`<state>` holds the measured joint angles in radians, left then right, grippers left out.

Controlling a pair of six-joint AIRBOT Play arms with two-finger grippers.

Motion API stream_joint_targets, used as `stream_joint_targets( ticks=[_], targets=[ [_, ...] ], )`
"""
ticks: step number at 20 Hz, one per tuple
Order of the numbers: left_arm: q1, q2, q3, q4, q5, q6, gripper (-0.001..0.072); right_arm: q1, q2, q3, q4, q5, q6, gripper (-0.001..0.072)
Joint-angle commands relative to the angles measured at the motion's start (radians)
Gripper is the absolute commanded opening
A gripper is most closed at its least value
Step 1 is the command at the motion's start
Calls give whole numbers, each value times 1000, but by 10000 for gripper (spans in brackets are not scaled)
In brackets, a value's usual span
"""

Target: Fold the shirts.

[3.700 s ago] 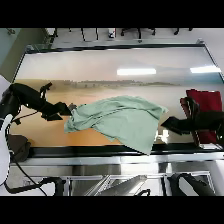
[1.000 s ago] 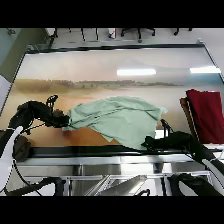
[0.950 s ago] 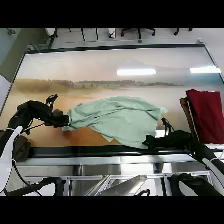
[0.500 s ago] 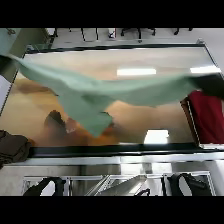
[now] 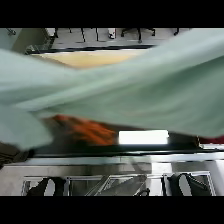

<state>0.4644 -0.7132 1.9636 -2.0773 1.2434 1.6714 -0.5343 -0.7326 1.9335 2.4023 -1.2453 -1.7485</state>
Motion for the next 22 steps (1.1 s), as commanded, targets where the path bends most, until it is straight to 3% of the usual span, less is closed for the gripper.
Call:
stream_joint_targets(
  ticks=[1, 4, 7, 10, 13, 16, 19, 22],
  targets=[
    [-28, -18, -143, 61, 26, -5, 15, -4, -76, -23, 48, -81, 25, 18],
    [-140, -189, -288, -11, 84, -3, 15, 80, -145, -272, 43, -65, 2, 18],
    [-318, -450, -408, 49, 31, 5, 15, 202, -240, -604, 24, 100, -41, 18],
    [-396, -784, -385, 106, -6, 3, 15, 244, -463, -816, 18, 270, -89, 18],
    [-414, -1128, -201, 103, -7, -42, 15, 241, -753, -809, 37, 358, -102, 17],
    [-414, -1337, 14, 102, -21, -99, 15, 238, -954, -708, 44, 390, -103, 17],
    [-414, -1397, 138, 88, -100, -115, 15, 237, -1061, -560, 44, 389, -84, 17],
    [-403, -1367, 105, 84, -172, -124, 15, 228, -1084, -464, 43, 382, -83, 17]
  ],
)
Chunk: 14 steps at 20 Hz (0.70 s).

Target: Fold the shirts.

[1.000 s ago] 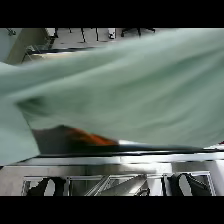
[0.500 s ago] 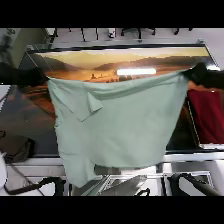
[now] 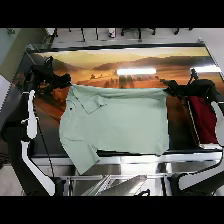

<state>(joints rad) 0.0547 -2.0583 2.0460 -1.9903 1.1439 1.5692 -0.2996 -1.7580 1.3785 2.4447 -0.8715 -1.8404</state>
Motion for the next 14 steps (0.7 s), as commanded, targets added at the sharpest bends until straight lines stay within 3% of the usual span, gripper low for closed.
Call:
stream_joint_targets(
  ticks=[1, 4, 7, 10, 14],
  targets=[
    [15, -3, -3, -2, -66, -26, 15, -12, -58, 108, 0, -10, 9, 17],
    [35, 52, -65, 2, 16, -6, 15, -30, -49, 121, -51, -129, 4, 17],
    [50, 102, -92, 10, 117, 1, 15, -23, -29, 120, -217, -247, 18, 18],
    [58, 151, -185, 65, 204, 0, 15, 5, -16, 87, -365, -278, 69, 17],
    [54, 204, -346, 113, 233, 0, 15, 42, -17, 39, -447, -273, 90, 17]
  ],
)
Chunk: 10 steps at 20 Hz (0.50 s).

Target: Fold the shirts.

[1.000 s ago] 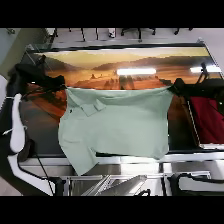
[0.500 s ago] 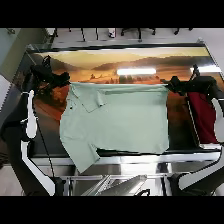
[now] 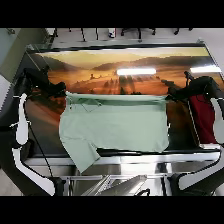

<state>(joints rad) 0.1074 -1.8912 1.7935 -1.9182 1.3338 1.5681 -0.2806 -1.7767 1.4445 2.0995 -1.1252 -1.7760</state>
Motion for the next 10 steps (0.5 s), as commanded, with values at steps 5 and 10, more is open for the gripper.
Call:
stream_joint_targets(
  ticks=[5, 10],
  targets=[
    [2, 60, -201, 43, 49, 2, 15, 31, 0, -35, -144, -15, 42, 18],
    [2, 60, -256, 42, 42, 2, 15, 31, 0, -35, -143, -6, 49, 18]
  ],
)
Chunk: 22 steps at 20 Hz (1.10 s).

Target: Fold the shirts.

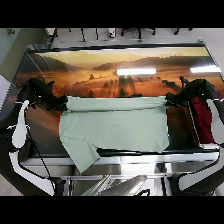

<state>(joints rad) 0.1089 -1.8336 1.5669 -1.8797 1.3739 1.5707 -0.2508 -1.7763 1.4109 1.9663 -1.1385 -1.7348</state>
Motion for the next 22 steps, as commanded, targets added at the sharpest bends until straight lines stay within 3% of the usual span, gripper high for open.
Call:
stream_joint_targets(
  ticks=[1, 7, 8, 9, 10, 11, 15, 19, 22],
  targets=[
    [0, 3, -28, 1, -5, -1, 15, 1, 0, -1, -10, 13, 8, 18],
    [0, 3, -28, -9, -18, -1, 16, 14, 0, -1, 47, 16, 8, 20],
    [0, 3, -28, -15, -14, -2, 62, 18, 0, -1, 63, 9, 8, 83],
    [0, 3, -26, -36, 1, -2, 406, 17, 2, 1, 80, -13, 8, 346],
    [5, 3, -14, -60, 38, -6, 661, 13, 6, 8, 88, -54, 21, 552],
    [16, 3, 14, -74, 97, -27, 671, 2, 16, 24, 88, -115, 35, 644],
    [46, 68, 141, -84, 322, -59, 671, -99, 132, 42, 78, -363, 6, 647],
    [17, 397, -243, 117, 254, -87, 670, -184, 413, -348, 6, -345, -34, 646],
    [8, 663, -655, 120, 97, -101, 670, -228, 612, -684, 24, -204, -35, 646]
  ],
)
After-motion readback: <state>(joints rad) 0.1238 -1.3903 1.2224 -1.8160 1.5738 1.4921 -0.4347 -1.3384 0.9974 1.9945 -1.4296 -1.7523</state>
